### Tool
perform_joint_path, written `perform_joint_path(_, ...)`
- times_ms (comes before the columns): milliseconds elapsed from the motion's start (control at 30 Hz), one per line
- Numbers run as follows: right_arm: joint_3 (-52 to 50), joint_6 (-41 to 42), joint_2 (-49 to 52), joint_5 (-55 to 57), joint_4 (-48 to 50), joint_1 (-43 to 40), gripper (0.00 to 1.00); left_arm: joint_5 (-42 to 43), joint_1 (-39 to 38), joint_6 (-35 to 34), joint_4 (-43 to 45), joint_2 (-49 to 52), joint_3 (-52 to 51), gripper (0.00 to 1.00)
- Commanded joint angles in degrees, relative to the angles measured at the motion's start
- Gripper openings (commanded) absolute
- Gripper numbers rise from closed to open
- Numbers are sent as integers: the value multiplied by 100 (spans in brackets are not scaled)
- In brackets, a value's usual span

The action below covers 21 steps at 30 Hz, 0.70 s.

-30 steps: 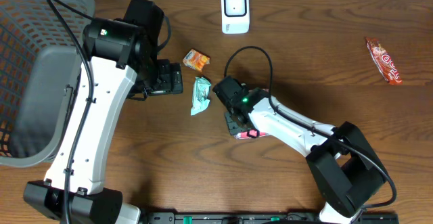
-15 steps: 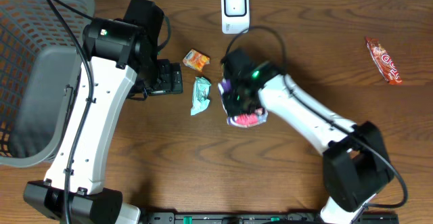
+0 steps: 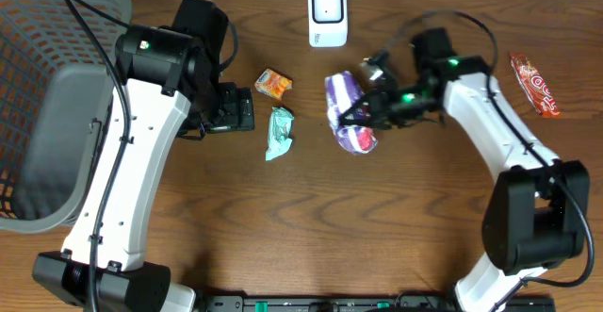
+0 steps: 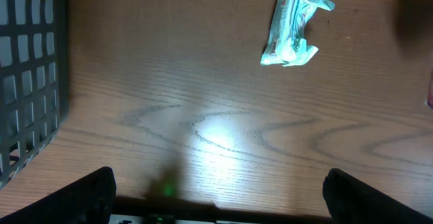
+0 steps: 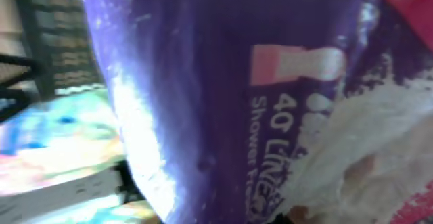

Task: Scan the item barcode
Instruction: 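Carry the package rightward and set it down on the table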

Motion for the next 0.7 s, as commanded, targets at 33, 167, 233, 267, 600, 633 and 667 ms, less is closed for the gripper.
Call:
perform_joint_path(33, -1154, -393, -61, -1707, 619, -568, 1, -33, -2, -4, -13, 35, 37, 98)
perform_joint_path(167, -2050, 37, -55, -1753, 1467, -1029, 1, -35, -2, -4, -13, 35, 37, 98)
perform_joint_path(233, -2312, 103, -55, -1541, 1670, -1290, 15, -35, -2, -4, -13, 35, 37, 98)
perform_joint_path(267, -2354, 101, -55, -1248, 1641, -1416, 22, -33, -2, -4, -13, 35, 37, 98)
perform_joint_path(600, -549, -114, -57, 3182, -1036, -2063, 50, -35, -2, -4, -11, 35, 37, 98)
perform_joint_path(633, -295, -114, -57, 3484, -1296, -2052, 52, -33, -2, -4, -13, 35, 37, 98)
perform_joint_path(667, -17, -116, -57, 3777, -1582, -2039, 54, -33, -2, -7, -11, 35, 37, 98)
